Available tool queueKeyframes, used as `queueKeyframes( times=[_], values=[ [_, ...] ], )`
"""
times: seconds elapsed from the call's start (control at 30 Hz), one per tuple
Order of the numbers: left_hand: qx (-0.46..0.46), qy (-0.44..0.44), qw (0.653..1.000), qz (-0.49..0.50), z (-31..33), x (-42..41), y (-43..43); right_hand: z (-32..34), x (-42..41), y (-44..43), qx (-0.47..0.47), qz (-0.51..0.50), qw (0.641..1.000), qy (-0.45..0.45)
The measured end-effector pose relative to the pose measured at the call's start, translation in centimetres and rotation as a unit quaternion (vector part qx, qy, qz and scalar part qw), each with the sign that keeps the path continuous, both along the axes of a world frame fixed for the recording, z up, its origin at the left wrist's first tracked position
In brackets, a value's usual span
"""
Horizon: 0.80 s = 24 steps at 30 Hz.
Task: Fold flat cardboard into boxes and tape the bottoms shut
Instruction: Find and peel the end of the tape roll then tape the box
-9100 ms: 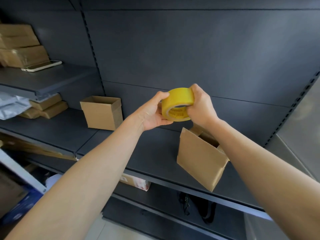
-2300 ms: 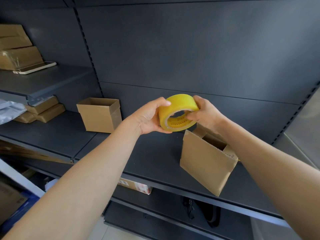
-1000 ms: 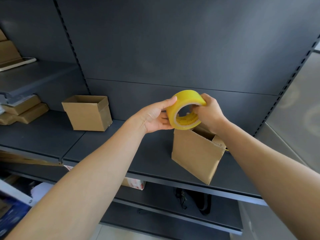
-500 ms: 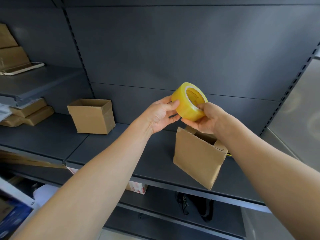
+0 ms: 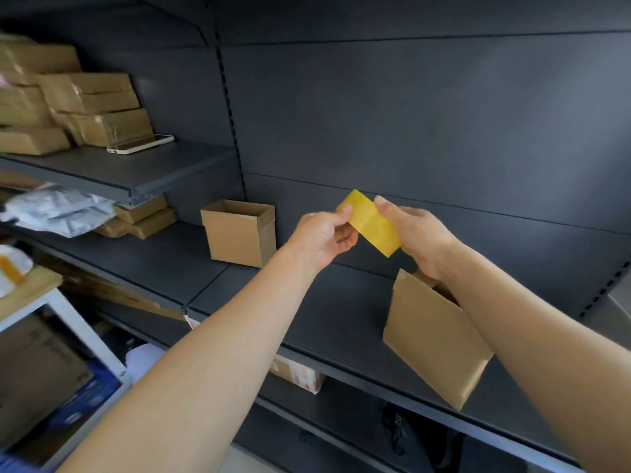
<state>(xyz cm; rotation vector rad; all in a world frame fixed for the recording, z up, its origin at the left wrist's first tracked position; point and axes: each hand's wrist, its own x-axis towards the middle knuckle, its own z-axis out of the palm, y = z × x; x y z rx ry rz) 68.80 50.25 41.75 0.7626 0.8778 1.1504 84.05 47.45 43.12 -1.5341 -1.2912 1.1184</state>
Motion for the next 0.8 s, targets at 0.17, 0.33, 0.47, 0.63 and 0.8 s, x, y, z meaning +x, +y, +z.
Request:
queueKeyframes(
  times=[0.17, 0.33, 0.47, 0.63, 0.8],
  values=[
    [-0.015, 0.003, 1.0, 0.022, 0.0, -0.7, -0.3, -0.2, -1.1, -0.2, 0.068, 0.053, 0.992, -0.095],
    [-0.021, 0.021, 0.999, 0.038, -0.3, -1.3, -0.1, -0.3, -1.4, -0.2, 0.063, 0.1, 0.982, -0.15],
    [-0.028, 0.019, 0.999, 0.034, -0.6, -1.2, 0.1, -0.5, -1.6, 0.1, 0.057, 0.084, 0.984, -0.149],
    [-0.024, 0.041, 0.999, 0.018, -0.7, -0.8, 0.5, -0.8, -1.6, 0.5, 0.049, 0.078, 0.981, -0.171],
    [-0.032, 0.048, 0.998, 0.03, -1.0, -0.6, 1.2, -0.9, -0.6, 0.7, 0.035, 0.143, 0.973, -0.18]
  ],
)
